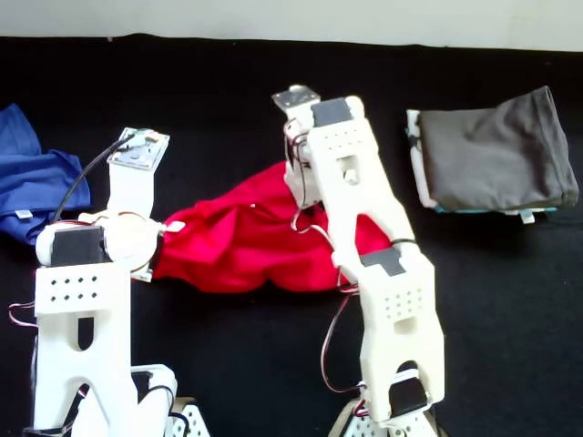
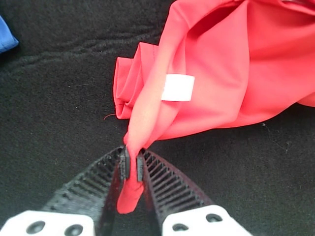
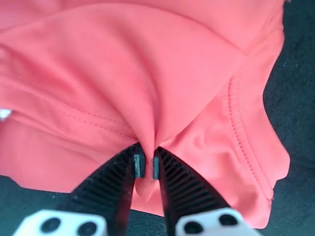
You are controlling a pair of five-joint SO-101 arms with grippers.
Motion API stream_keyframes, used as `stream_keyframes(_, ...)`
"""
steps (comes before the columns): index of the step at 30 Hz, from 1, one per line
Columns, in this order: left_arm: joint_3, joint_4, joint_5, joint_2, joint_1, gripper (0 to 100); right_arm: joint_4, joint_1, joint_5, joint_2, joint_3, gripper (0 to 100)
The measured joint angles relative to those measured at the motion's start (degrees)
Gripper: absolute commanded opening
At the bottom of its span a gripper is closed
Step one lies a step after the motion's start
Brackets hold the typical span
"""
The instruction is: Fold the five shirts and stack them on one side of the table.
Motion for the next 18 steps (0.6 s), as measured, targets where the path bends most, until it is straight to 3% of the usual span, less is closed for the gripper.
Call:
stream_keyframes(7, 0.0, 0.0, 0.0, 0.0, 0.0, 1, 0.1, 0.1, 0.0, 0.0, 0.0, 5.8)
stream_keyframes(11, 0.0, 0.0, 0.0, 0.0, 0.0, 1, 0.1, 0.1, 0.0, 1.0, -0.1, 0.2)
stream_keyframes(18, 0.0, 0.0, 0.0, 0.0, 0.0, 1, -0.7, 0.2, 0.0, 3.2, -0.5, 0.6)
